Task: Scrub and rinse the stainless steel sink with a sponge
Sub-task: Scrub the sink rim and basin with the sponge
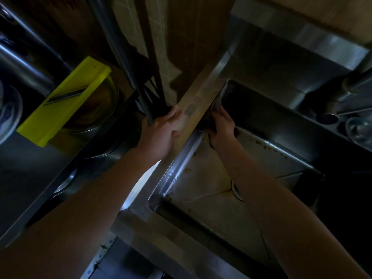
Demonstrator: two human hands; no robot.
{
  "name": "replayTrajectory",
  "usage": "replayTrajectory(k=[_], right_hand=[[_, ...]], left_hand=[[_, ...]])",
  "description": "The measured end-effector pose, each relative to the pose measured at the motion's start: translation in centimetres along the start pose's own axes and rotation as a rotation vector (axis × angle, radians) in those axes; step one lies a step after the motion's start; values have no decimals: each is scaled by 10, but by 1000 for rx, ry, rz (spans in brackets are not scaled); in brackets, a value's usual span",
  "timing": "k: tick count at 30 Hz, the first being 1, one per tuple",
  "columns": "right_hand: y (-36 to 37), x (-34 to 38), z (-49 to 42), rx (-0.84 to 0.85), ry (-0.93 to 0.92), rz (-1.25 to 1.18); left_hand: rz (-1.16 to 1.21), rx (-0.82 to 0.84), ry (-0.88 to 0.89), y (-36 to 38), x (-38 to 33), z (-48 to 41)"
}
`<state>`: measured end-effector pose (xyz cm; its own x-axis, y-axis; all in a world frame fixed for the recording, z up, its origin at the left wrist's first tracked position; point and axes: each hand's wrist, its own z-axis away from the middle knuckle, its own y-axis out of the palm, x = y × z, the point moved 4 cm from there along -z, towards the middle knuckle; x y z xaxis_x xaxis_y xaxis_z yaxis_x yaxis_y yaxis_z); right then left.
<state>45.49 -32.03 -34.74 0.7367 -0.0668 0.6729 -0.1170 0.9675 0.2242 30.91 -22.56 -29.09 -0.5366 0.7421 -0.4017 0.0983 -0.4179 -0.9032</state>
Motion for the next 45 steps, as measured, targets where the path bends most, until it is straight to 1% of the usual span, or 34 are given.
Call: replayTrajectory(k=[3,7,12,15,17,19,22,25,27,30,34,37,40,42,44,45], right_hand=[[-6,-17,17,24,-77,89],[-18,-52,44,55,-154,273],[-34,-106,82,148,-96,369],[-37,-123,91,157,-56,366],[-35,-118,85,125,-38,344],[-28,-99,67,95,-71,273],[-11,-51,29,63,-179,189],[0,0,-4,-4,-225,152],[3,24,-17,7,-228,124],[3,30,-16,64,-224,132],[-9,-4,12,101,-145,174],[-22,-49,42,169,-22,168],[-37,-94,76,216,152,181],[-43,-117,90,235,236,247],[-50,-131,100,265,243,371],[-52,-137,105,309,244,428]], left_hand=[[4,0,-11,1,0,0],[-18,-5,-9,0,0,0],[-47,-22,6,1,0,-1],[-50,-30,12,0,0,-1],[-60,-23,5,-1,1,-2],[-61,-8,-5,-1,0,-2],[-34,-3,0,-2,-1,-1],[-12,-11,3,-4,-1,0],[-24,-24,9,-6,-2,1],[-33,-35,23,-7,-5,3],[-50,-22,33,-5,-5,3],[-140,-19,62,-3,-4,5],[-134,-72,78,-7,-8,12],[-116,-83,78,-8,-14,21],[-119,-50,93,-5,-22,38],[-138,-28,113,-2,-24,47]])
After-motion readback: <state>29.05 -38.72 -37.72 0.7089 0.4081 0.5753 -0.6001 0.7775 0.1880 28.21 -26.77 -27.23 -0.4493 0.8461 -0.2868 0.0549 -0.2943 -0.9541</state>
